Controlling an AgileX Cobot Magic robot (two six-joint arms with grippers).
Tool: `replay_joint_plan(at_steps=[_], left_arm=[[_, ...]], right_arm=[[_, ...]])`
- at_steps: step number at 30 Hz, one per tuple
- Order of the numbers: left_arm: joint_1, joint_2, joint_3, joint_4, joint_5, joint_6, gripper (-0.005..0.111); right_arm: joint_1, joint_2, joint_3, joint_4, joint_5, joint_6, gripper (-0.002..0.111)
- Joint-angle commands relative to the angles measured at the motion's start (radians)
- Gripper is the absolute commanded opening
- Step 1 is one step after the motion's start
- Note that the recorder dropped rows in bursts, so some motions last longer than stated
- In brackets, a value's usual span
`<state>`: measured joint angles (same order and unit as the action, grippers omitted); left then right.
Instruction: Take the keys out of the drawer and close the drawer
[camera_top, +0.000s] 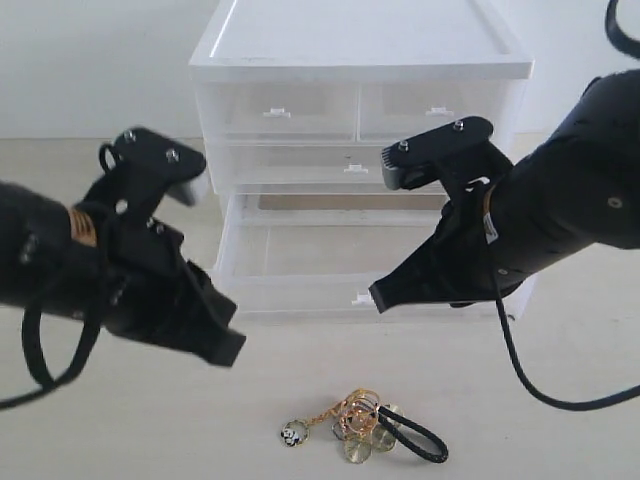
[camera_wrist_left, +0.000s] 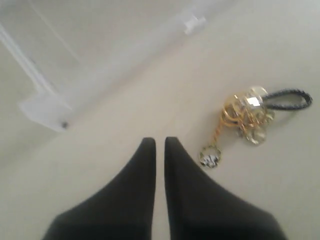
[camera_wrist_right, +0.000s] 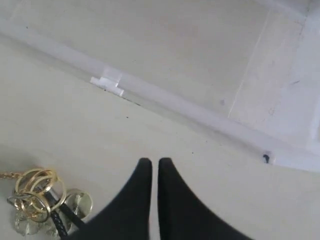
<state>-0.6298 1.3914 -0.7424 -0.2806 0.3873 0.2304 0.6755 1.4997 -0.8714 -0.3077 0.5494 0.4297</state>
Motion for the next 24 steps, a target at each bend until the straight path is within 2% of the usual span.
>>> replay_joint_plan(at_steps=[1, 7, 11, 17, 24], left_arm=[[-0.039, 0.019, 0.117, -0.098, -0.158, 0.048, 0.004], [-0.043, 0.060, 0.164, -0.106, -0.285, 0.048, 0.004], [-0.043, 0.110, 0.164, -0.106, -0.399, 0.048, 0.004], [-0.043, 0.195, 0.163, -0.106, -0.487, 0.048, 0.004], [-0.043, 0.267, 0.126, -0.094, -0.499, 0.048, 0.004]], right_arm=[[-0.008, 0.010, 0.095, 0.010, -0.168, 0.043, 0.000], [-0.027, 0.012, 0.198, 0.006, -0.304, 0.070, 0.000], [-0.073, 0.013, 0.200, 0.006, -0.316, 0.085, 0.000], [-0.097, 0.027, 0.200, 0.006, -0.376, 0.085, 0.000], [-0.098, 0.151, 0.200, 0.006, -0.475, 0.085, 0.000]])
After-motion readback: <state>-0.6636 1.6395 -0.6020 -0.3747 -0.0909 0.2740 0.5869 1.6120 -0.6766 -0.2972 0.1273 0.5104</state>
